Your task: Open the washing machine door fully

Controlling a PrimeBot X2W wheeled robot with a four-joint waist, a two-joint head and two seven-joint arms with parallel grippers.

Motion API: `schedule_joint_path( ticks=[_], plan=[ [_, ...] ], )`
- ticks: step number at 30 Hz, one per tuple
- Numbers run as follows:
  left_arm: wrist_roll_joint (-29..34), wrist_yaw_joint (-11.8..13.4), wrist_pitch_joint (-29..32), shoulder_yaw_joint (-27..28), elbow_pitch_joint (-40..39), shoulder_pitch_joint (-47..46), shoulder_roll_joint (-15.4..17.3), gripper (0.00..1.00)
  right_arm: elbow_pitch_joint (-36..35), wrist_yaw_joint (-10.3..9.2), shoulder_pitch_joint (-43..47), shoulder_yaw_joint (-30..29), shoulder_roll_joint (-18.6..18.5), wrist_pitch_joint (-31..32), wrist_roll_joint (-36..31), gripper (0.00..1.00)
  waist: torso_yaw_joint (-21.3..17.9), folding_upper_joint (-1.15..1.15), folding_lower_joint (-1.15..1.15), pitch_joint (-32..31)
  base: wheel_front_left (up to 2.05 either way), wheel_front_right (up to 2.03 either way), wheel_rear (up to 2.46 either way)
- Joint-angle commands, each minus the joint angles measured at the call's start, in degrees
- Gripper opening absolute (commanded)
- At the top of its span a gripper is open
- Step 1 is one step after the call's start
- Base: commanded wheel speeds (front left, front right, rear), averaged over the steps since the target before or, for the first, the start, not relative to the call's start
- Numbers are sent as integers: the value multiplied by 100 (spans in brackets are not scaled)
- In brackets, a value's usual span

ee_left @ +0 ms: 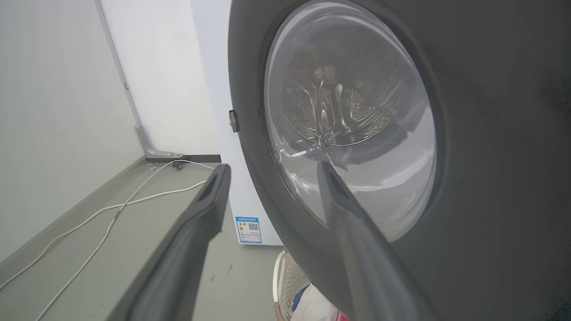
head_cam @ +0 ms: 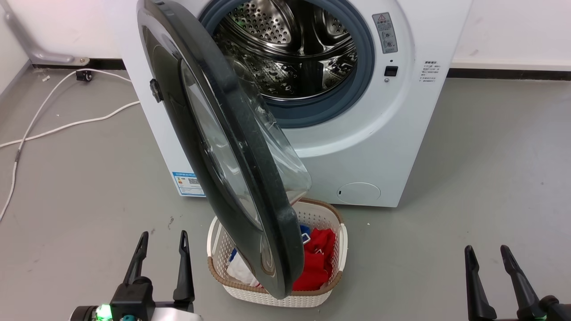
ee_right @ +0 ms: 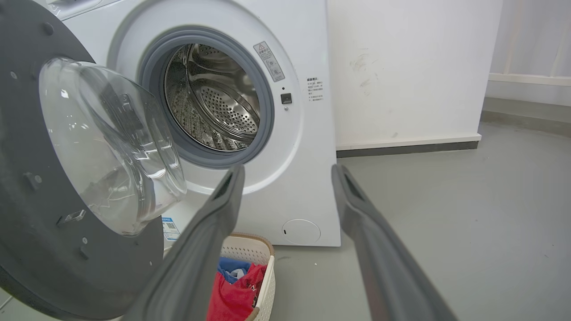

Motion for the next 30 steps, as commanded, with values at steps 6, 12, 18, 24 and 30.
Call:
schedule_joint_path(
  ticks=[6,12,18,24,30],
  plan=[
    [-76,-20,-16,50,3,20,0,0,43,12,45,21,20,-12,-21,100,7,0,0,-18,0,0,0],
    [-20,67,-16,294,-281,-106,61,0,125,13,93,44,20,-11,30,100,50,0,0,-71,0,0,0],
    [160,159,-15,476,-1004,-320,274,0,196,12,87,39,19,-12,26,100,98,0,0,-105,0,0,0],
    [378,160,-15,306,-1810,-525,476,0,252,13,91,91,20,-11,-22,100,123,0,0,-134,0,0,0],
    [467,65,-15,-19,-2226,-635,587,0,300,13,77,134,20,-11,-25,100,102,0,0,-151,0,0,0]
  ],
)
